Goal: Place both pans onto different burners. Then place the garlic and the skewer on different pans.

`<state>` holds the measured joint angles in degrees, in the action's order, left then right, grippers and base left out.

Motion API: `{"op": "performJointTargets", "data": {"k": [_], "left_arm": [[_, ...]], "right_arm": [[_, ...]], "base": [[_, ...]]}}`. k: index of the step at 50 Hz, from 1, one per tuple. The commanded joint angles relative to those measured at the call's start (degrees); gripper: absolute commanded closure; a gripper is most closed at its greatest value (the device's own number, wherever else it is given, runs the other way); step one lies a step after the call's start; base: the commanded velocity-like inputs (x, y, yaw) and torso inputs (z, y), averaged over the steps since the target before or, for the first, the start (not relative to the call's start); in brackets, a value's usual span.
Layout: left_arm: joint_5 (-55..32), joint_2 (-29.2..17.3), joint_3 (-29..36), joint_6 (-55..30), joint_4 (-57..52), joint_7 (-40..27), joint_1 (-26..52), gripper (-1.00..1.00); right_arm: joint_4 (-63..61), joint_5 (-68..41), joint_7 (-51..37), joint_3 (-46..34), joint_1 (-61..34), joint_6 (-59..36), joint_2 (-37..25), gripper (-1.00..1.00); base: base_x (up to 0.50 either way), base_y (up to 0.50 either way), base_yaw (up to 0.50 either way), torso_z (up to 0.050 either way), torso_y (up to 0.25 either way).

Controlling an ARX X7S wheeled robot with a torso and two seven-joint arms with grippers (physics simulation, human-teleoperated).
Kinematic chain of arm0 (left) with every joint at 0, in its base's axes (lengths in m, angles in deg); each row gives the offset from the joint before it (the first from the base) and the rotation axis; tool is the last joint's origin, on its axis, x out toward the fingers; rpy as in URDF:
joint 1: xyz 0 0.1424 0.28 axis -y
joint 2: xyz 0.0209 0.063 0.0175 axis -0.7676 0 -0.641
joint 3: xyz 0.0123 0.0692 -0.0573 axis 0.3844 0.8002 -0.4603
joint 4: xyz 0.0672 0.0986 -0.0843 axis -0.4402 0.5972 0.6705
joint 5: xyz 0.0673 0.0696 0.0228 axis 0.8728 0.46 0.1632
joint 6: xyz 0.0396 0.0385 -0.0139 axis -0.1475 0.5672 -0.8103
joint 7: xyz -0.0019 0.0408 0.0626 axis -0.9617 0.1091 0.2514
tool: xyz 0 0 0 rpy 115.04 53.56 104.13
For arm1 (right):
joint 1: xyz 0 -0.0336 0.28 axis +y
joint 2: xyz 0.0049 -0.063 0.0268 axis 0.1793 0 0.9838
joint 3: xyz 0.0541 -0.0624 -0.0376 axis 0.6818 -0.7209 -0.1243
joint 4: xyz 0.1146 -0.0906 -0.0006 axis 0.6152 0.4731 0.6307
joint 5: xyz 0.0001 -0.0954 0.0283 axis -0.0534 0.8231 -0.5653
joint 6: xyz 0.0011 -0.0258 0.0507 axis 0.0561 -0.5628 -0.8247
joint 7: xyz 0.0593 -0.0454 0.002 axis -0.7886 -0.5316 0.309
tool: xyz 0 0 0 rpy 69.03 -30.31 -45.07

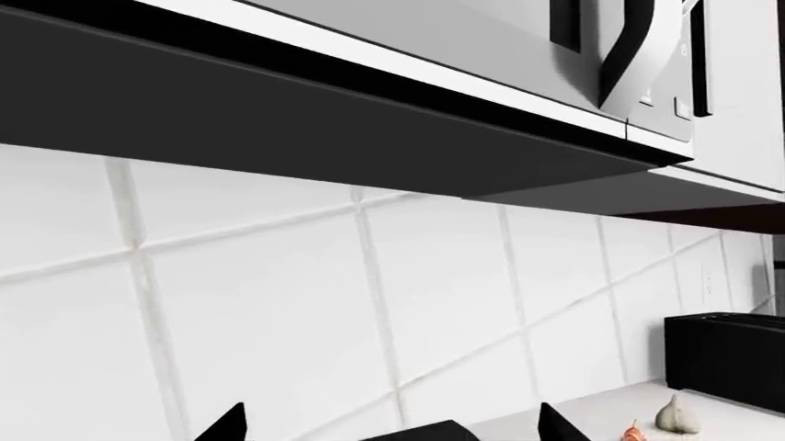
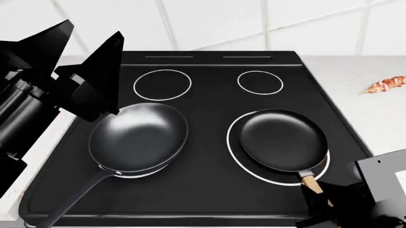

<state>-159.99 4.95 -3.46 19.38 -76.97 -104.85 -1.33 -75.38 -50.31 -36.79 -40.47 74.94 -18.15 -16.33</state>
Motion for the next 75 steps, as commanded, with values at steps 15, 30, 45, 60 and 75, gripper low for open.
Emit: {"op": "performJointTargets", "data": {"k": [15,30,45,60,75], "left_arm": [[0.17,0.04,0.05,0.21,0.15,0.07,-0.29,-1.00],[0.43,0.10,0.05,0.41,0.14,0.11,-0.60,-1.00],[0.73,0.31,0.19,0.58,0.49,0.18,-0.84,-1.00],[0.76,0.34,0.18,0.75,0.45,0.25,-0.93,-1.00],[0.66,0.50,0.13,1.04,0.46,0.47,-1.21,-1.00]], "right_arm": [[1.95,4.74,1.77,-0.73,-2.86,-0.13,1.52,1.00],[2.83,4.05,1.28,-1.47,-3.24,-0.47,1.53,1.00],[3.69,4.10,0.85,-2.15,-3.87,-0.55,1.82,1.00],[4.99,5.18,0.69,-3.05,-4.71,-0.63,2.24,1.00],[4.50,4.61,-1.24,-1.03,-2.15,-0.04,1.30,1.00]], "base": [[0.00,0.00,0.00,0.001,0.001],[0.00,0.00,0.00,0.001,0.002],[0.00,0.00,0.00,0.001,0.001],[0.00,0.00,0.00,0.001,0.001],[0.00,0.00,0.00,0.001,0.001]]}}
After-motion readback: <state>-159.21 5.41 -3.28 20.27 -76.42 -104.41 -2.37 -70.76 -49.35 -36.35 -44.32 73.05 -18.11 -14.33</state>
